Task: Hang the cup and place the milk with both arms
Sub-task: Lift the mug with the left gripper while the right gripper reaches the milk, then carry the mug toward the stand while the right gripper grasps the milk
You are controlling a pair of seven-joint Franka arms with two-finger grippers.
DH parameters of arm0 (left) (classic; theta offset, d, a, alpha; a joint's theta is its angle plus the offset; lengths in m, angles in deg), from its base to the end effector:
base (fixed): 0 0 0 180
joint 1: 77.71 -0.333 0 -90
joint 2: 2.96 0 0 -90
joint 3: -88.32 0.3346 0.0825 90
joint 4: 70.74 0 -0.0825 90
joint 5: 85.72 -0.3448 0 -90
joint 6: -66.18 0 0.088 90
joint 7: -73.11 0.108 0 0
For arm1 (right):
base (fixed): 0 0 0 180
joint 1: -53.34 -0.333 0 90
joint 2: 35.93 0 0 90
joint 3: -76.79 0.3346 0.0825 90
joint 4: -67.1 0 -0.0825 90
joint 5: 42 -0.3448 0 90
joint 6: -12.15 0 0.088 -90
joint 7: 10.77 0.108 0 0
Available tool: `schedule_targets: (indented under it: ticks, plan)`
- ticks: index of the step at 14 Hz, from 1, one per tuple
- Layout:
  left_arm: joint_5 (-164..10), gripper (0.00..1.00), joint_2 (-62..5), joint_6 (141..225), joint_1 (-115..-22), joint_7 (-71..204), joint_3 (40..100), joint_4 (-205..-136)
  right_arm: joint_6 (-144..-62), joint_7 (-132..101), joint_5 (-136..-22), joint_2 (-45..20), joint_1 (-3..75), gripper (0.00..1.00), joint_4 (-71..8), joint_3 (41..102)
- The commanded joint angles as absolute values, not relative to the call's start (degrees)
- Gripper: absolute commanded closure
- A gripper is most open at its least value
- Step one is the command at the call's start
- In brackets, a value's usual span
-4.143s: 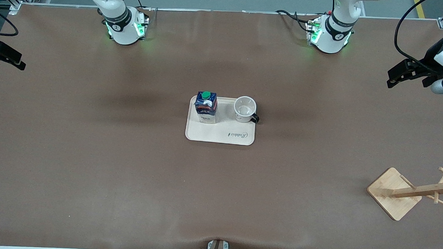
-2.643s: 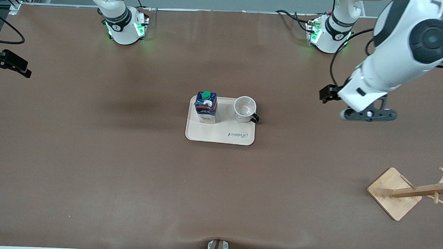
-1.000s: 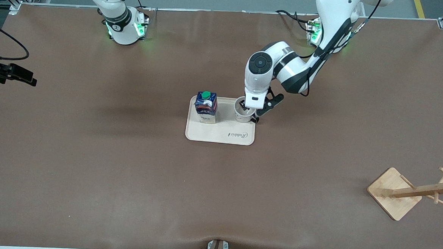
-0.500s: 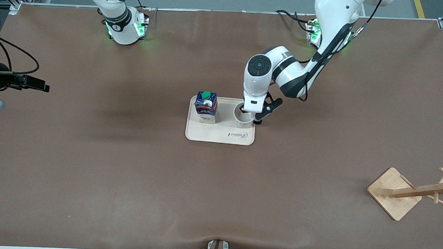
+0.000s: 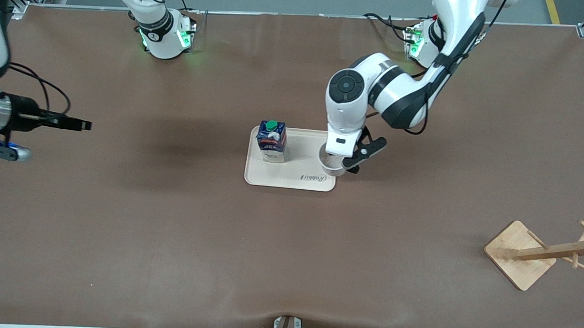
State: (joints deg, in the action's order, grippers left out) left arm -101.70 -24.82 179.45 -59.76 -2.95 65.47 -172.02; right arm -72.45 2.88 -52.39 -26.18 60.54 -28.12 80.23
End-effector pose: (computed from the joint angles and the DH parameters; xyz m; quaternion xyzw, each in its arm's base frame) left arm 0.4831 -0.3621 0.3874 -0.9651 -0.2478 -0.0078 0.0840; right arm 0.5378 -0.0167 0.5098 -0.9674 0.1553 0.1835 0.0798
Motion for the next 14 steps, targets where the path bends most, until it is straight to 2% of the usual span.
schedule_targets:
  ticks: [1,3,6,9,12,14]
  plan:
    - [-102.1,1.0,-19.1,173.6,-64.5,8.5,65.2,-171.9,-71.9,11.1,-53.8,-26.9,55.5,0.0,-26.5,80.3]
    - [-101.8,1.0,-15.7,169.6,-68.5,20.1,65.2,-171.9,-72.0,12.7,-56.0,-26.9,52.0,0.0,-26.7,80.3]
    - [-101.9,1.0,-12.9,167.9,-75.6,37.1,65.2,-171.8,-73.6,7.4,-55.4,-22.2,44.9,0.0,-27.0,80.2]
    - [-102.2,1.0,-13.2,164.2,-80.8,50.3,65.4,-168.8,-79.3,7.7,-56.4,-21.5,40.5,0.0,-27.5,80.3]
    - [-102.7,1.0,-13.5,164.0,-86.1,63.0,65.5,-166.0,-82.7,8.2,-57.5,-21.3,35.0,0.0,-28.7,80.3]
    - [-102.7,1.0,-14.1,164.0,-89.6,72.1,65.6,-163.4,-88.6,12.1,-64.1,-19.9,31.8,0.0,-28.6,80.3]
